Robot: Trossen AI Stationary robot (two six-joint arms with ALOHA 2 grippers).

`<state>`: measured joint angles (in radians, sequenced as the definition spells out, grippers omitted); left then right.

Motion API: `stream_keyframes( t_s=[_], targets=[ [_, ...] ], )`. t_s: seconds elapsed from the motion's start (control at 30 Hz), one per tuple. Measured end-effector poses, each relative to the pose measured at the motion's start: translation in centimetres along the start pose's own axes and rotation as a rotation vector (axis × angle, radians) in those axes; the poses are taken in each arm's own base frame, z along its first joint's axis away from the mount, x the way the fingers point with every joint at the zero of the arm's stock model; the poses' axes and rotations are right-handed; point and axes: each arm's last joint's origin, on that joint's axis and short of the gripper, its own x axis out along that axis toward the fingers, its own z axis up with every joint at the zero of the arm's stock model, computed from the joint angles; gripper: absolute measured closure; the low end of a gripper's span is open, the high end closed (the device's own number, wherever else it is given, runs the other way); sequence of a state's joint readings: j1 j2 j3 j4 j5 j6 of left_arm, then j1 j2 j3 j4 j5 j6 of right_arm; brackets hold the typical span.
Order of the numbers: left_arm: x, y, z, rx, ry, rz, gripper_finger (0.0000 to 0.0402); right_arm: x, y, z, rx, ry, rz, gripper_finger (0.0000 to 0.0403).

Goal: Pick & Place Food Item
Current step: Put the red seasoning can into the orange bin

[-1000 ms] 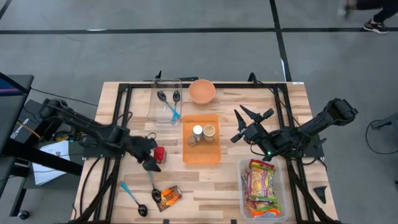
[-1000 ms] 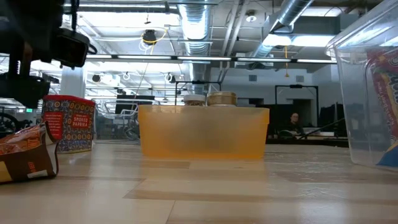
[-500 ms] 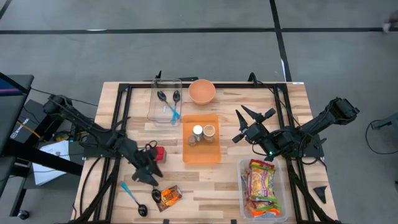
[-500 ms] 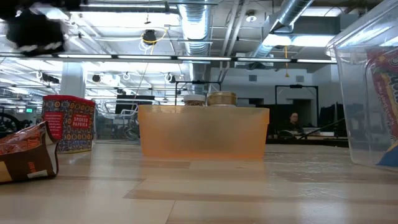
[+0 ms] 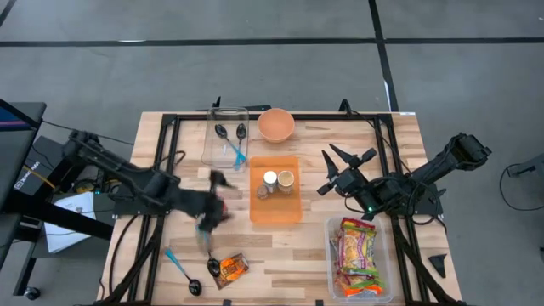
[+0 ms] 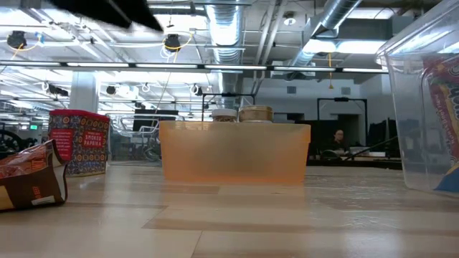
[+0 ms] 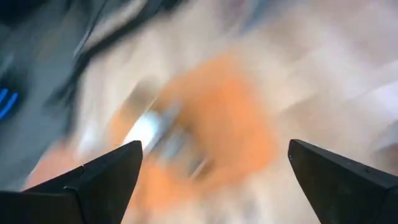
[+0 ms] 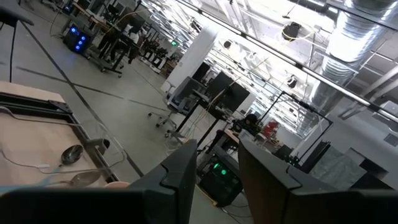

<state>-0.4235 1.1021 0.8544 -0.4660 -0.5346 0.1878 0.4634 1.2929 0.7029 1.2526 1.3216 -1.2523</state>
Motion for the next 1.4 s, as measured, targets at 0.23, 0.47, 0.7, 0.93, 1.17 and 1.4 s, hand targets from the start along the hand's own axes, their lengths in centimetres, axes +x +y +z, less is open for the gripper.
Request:
stream_keyframes(
  t_s=[0.23,0.47,0.7,0.93,1.17,1.4],
  targets=[
    [1.0,3.4,0.0,-0.635,0.392,0.164,0.0003,0.0,0.0,0.0,0.014,0.011,-0.004,0.0288],
    [3.9,3.4,-0.5,-0.912,0.77,0.044,0.0002,0.0,0.0,-0.1,0.018,0.015,-0.004,0.0288],
    [6.2,2.4,-1.4,-1.023,0.92,0.097,0.0002,0.0,0.0,-0.1,0.015,0.015,-0.004,0.0288],
    [6.1,1.9,-1.0,-1.188,0.876,0.158,0.0002,0.0,0.1,-0.1,-0.004,0.016,0.0,0.0288],
    [6.9,-0.6,-2.9,-1.302,0.9,0.18,0.0002,0.0,0.2,-0.1,-0.012,0.016,0.001,0.0288],
    [7.6,-1.9,-4.0,-1.35,0.887,0.132,0.0004,0.0,0.2,-0.1,-0.013,0.012,0.003,0.0288]
  ],
)
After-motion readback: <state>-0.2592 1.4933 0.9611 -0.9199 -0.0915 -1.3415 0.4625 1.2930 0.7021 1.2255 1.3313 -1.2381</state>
